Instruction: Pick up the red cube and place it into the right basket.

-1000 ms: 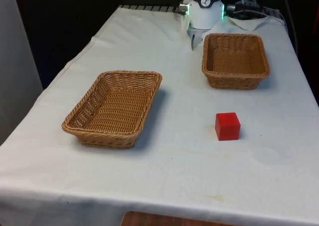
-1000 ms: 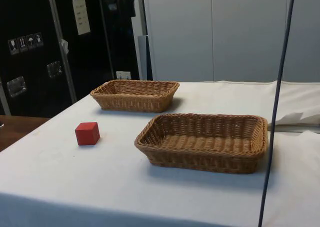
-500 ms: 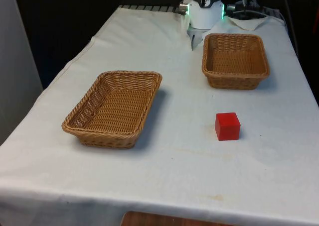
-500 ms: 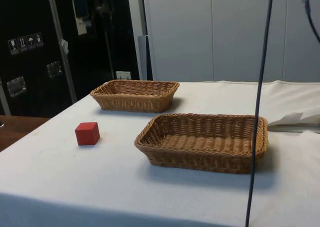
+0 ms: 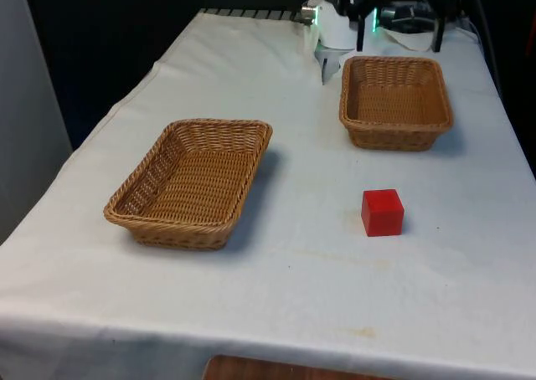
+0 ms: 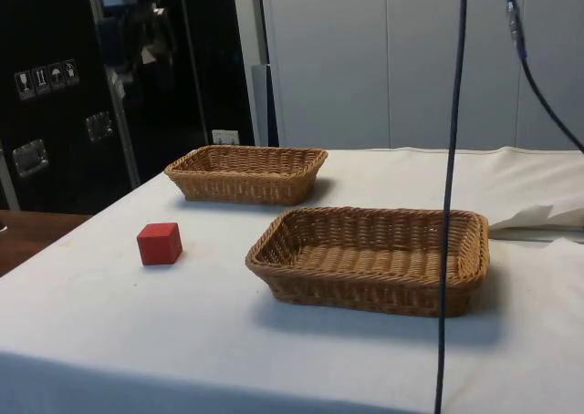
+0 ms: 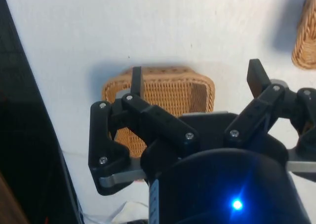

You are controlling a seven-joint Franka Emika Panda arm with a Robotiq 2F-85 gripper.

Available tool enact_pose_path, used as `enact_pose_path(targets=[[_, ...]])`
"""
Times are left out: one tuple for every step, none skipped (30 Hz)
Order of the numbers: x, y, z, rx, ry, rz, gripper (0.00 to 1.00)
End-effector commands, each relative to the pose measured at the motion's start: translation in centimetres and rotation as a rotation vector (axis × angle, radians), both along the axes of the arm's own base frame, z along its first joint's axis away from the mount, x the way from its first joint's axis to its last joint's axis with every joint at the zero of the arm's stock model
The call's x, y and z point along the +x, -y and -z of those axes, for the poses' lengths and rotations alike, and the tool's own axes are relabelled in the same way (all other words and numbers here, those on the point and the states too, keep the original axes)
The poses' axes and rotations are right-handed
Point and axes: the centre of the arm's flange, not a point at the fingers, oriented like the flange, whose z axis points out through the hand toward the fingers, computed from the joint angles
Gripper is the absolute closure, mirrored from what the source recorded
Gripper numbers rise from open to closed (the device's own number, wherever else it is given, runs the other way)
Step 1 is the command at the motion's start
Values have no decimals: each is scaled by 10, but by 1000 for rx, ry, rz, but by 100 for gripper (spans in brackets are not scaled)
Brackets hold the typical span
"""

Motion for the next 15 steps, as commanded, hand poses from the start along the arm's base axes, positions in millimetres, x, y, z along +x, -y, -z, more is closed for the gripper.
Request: enact_pose_path(targets=[[4,-4,6,3,8,-7,0],[4,-4,6,3,8,-7,0],[5,-5,8,3,12,-11,0],[7,-7,14,1,18,-21,0],[7,-8,17,-1,21,-25,0],[8,-9,19,-1,22,-31,0],[9,-10,22,-1,24,-36,0],[8,-8,21,-5,18,-30,0],[9,-12,26,-3,26,-45,0],[10,-12,29,-4,27,-51,0],[11,-13,31,-4,30,-56,0],[12,-15,37,-5,32,-69,0],[12,-15,39,-6,34,-73,0],[13,-15,41,-6,35,-79,0],[13,-16,45,-7,36,-86,0]])
